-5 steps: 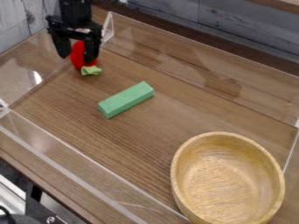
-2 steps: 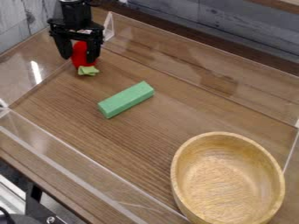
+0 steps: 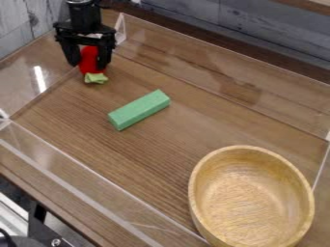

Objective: Move the red object to the right side of the table

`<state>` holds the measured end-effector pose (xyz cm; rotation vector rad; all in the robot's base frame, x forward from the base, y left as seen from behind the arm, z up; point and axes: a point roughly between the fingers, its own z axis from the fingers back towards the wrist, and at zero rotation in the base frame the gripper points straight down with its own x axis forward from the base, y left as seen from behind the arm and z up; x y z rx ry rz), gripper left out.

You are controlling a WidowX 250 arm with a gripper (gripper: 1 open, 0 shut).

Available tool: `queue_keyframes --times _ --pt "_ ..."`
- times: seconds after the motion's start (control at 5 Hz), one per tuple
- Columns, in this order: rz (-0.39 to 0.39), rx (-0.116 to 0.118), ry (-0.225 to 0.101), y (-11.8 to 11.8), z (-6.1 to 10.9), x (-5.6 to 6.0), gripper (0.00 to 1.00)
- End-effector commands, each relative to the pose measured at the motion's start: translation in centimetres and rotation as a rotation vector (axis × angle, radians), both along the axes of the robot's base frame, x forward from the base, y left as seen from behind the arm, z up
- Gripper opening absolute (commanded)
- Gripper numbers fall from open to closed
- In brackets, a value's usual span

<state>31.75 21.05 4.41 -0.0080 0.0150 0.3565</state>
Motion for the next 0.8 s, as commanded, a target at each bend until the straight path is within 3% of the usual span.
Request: queue_keyframes --times 0.0,0.6 --pt "0.015 0.033 -0.046 0.31 1.73 1.08 1.0" --pt "0.042 0.016 -0.045 0.16 1.95 1.45 1.0"
